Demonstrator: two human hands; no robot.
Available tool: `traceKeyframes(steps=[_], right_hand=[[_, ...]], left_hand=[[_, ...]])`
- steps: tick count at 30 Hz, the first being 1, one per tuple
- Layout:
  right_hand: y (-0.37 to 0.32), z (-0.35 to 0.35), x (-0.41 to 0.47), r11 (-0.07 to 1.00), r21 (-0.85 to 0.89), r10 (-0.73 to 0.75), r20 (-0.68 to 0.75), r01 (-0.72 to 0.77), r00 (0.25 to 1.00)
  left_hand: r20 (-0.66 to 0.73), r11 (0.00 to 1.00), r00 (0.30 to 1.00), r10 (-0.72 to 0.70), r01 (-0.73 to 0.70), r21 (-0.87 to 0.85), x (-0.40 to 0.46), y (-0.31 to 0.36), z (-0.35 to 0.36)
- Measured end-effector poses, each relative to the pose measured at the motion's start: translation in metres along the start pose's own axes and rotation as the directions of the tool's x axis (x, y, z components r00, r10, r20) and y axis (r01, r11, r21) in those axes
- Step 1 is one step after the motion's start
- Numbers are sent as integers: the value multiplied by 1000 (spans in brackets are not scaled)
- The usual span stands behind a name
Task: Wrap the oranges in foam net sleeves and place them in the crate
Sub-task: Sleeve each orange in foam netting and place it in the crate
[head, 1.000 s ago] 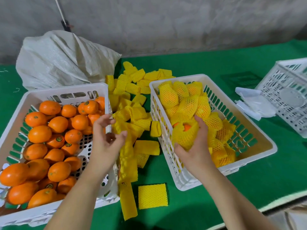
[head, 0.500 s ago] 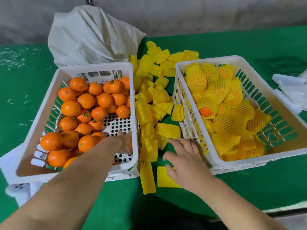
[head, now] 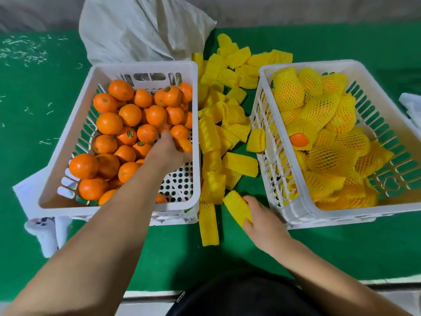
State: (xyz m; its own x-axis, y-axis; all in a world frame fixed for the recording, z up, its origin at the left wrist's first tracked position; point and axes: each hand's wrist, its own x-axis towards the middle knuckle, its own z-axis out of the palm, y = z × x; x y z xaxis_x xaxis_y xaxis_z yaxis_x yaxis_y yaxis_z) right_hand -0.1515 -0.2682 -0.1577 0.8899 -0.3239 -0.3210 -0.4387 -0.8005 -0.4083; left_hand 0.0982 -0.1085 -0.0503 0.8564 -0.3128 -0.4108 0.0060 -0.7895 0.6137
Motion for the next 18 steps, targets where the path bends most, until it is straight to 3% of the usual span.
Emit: traceKeyframes(steps=[2, 4, 6, 7, 9, 10, 12, 13, 14, 16, 17, 18], right_hand=[[-11, -16, 1, 918, 395, 68, -66, -36, 996], [-29, -35, 2, 718, 696, 129, -170, 26, 977], [-50, -61, 5, 542, 827, 152, -269, 147, 951], [-59, -76, 9, 506, 839, 156, -315, 198, 936], [-69, -109, 18, 521, 814, 141, -381, 259, 914], [-71, -126, 22, 543, 792, 110, -397, 279, 911], [-68, -151, 31, 574, 758, 44, -405, 308, 913], [-63, -159, 36, 539, 779, 35, -400, 320, 916], [-56, -164, 42, 435, 844, 36, -364, 313, 931], [-42, -166, 48, 105, 970, -40, -218, 221, 975], [-37, -163, 48, 6, 989, -99, -145, 146, 984], [-32, -159, 48, -23, 996, -151, -84, 81, 985]], left_hand=[[-164, 964, 984, 68, -107, -242, 0, -7, -6], [-355, 838, 927, 119, -286, -465, -15, 0, -7], [-445, 664, 872, 203, -456, -592, -40, 15, 4], [-466, 574, 848, 255, -520, -632, -51, 23, 12], [-393, 449, 856, 335, -512, -732, -67, 37, 32], [-312, 437, 874, 372, -461, -772, -73, 43, 41], [-157, 504, 893, 422, -375, -778, -76, 50, 51], [-90, 538, 896, 436, -339, -772, -72, 51, 51], [-25, 550, 896, 443, -294, -782, -68, 51, 49], [84, 541, 894, 440, -189, -820, -64, 52, 46], [119, 543, 890, 440, -159, -825, -64, 52, 45], [135, 553, 885, 446, -153, -819, -64, 53, 46]])
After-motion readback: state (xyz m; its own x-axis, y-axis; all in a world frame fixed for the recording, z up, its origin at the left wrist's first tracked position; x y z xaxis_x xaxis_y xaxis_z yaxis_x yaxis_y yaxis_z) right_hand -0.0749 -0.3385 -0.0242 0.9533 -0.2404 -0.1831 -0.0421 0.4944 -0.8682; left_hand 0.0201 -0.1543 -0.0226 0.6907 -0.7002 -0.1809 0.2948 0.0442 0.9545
